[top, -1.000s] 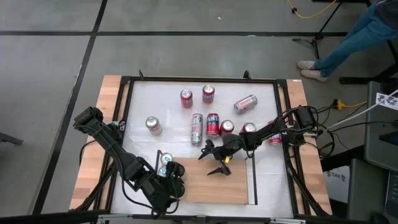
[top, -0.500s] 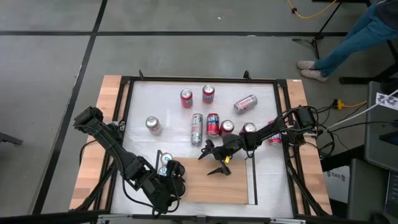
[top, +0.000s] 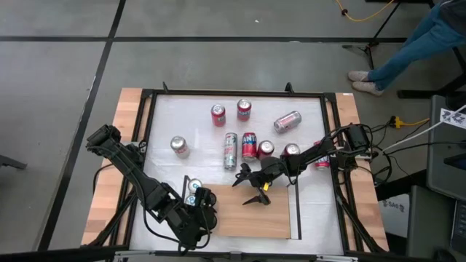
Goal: Place canned beverage on shelf
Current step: Put the bottom left white soda can on the shelf aligned with the other white soda can, then put the white soda can on the shelf aligned with the other white soda can
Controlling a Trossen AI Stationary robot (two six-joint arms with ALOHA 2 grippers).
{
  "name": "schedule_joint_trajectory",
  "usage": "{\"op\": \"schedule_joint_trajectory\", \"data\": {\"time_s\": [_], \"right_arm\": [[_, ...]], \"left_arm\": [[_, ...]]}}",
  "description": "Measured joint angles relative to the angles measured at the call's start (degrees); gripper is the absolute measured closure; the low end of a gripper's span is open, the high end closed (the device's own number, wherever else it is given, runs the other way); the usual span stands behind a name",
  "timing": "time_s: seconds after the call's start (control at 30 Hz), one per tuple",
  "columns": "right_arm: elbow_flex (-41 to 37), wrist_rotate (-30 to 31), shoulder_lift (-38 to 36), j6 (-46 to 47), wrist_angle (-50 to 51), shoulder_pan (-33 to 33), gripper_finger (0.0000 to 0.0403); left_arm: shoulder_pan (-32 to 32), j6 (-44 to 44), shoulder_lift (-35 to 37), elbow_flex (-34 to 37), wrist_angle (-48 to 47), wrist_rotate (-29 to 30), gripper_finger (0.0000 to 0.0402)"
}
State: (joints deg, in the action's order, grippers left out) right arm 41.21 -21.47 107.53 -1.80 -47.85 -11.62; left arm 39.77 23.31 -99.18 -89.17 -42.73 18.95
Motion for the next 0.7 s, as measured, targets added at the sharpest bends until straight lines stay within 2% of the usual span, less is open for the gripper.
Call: {"op": "schedule_joint_trajectory", "data": {"time_s": [0.43,0.7], "right_arm": [[0.00,0.00,-0.01,0.00,0.02,0.00,0.0017],[0.00,0.01,0.00,0.00,0.09,0.00,0.0017]], "left_arm": [[-0.02,-0.35,0.59,0.00,2.18,0.31,0.0111],[-0.84,-3.48,3.45,0.00,4.48,2.77,0.0111]]}}
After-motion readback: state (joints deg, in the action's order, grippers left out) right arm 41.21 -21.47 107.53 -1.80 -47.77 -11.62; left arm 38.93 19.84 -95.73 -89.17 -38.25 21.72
